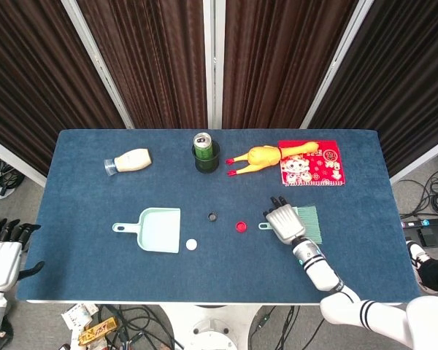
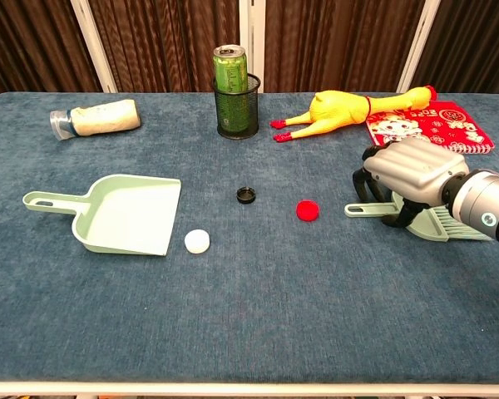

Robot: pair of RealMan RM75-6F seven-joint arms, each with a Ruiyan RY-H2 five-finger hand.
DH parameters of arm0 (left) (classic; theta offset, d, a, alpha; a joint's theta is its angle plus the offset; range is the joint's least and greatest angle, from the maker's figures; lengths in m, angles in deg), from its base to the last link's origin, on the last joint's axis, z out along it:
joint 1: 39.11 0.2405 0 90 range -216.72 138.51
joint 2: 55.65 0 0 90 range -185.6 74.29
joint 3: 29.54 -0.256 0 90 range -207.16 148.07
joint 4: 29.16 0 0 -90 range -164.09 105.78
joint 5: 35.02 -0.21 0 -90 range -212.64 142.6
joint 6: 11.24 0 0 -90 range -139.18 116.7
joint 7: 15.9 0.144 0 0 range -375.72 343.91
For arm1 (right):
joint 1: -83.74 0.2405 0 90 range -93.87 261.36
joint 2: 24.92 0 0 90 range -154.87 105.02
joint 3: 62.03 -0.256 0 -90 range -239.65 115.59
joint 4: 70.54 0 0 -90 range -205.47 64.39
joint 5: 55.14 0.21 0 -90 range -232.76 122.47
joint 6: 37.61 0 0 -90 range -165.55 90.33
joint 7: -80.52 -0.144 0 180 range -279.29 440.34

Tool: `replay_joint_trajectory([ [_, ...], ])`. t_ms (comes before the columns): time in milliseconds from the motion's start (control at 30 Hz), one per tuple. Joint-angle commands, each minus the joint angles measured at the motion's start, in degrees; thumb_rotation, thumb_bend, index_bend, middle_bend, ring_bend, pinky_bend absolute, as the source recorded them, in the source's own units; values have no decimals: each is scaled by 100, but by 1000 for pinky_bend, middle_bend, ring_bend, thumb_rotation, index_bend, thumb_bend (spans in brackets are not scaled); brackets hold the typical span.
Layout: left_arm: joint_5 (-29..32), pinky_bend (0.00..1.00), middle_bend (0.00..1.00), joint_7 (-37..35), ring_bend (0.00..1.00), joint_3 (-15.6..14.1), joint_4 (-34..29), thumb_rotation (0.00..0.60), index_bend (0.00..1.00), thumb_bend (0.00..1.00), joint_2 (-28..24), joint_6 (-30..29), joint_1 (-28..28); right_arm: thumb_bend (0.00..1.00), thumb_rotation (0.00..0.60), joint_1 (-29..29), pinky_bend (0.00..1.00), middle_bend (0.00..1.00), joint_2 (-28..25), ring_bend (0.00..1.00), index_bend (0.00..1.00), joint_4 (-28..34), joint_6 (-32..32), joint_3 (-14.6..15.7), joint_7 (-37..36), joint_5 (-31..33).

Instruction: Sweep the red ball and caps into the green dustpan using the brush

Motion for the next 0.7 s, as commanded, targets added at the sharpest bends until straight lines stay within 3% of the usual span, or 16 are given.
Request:
replay_joint_trajectory([
  [33,1,79,238,-9,121,4,15,600,247,126,7,-8,3,156,600,2,188,504,-4,126,460,-8,-26,21,-36,31],
  [200,-6,79,237,-20,121,-1,29,600,247,126,8,-3,1,232,600,9,196,526,-13,152,493,10,-23,44,-149,35],
  [367,-68,79,237,25,121,19,2,600,248,126,-39,35,-72,374,600,5,253,599,-159,248,608,138,62,36,-392,-64],
  [500,-194,79,237,22,121,80,-134,600,248,126,-166,154,-254,439,600,-44,267,622,-574,267,647,555,242,-48,-704,-163],
  [700,-139,82,238,255,121,316,-493,600,295,125,-302,713,-778,450,600,-103,305,624,-1605,287,664,1558,470,-326,-1155,-200],
])
